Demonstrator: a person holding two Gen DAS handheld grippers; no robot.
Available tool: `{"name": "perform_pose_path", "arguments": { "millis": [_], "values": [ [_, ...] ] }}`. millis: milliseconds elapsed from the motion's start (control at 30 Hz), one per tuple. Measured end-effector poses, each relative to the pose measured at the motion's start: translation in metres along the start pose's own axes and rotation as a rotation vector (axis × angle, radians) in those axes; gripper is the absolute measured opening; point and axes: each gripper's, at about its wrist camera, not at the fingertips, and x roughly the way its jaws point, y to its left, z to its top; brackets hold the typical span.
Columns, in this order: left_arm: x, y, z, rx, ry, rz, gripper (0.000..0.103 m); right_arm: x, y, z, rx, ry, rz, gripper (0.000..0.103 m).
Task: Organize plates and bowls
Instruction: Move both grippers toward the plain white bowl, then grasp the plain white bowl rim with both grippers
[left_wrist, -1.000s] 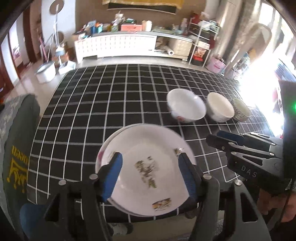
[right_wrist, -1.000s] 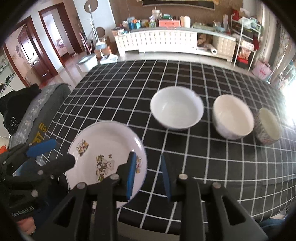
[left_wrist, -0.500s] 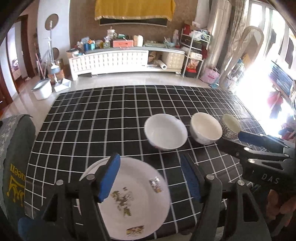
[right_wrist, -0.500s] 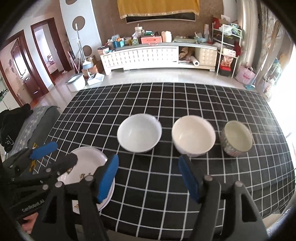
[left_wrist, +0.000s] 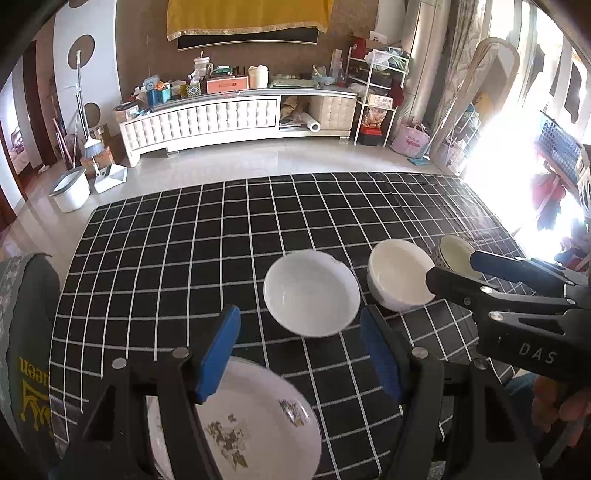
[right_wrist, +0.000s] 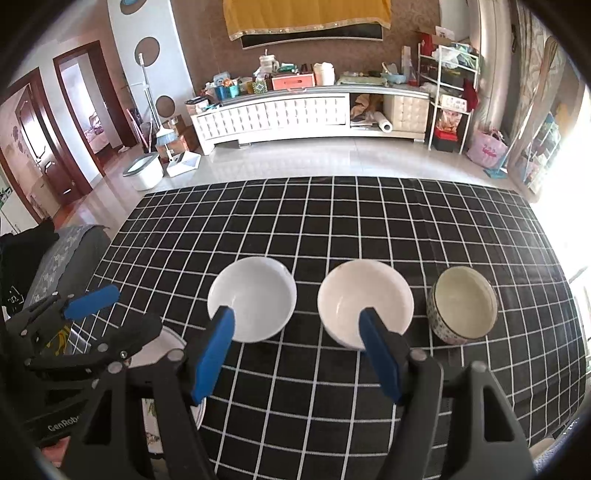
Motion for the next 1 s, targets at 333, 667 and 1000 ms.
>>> {"name": "perform_pose_path", "arguments": {
  "millis": [333,667,1000],
  "values": [
    [0.037,0.022,0.023,-0.042,0.051,0.008,0.065,0.034,-0.002,0.021,-0.008,0.043,0.028,0.074],
    [0.085,0.045,0.029,-0.112,0.152,-0.029,0.065,0.085,-0.001,0.027,-0.023,0.135,0.057,0.074],
    [0.130,0.047,0.029,-0.117,0.240,-0.049,0.041,0.122,-0.003,0.030,-0.087,0.207,0.067,0.049]
  ]
}}
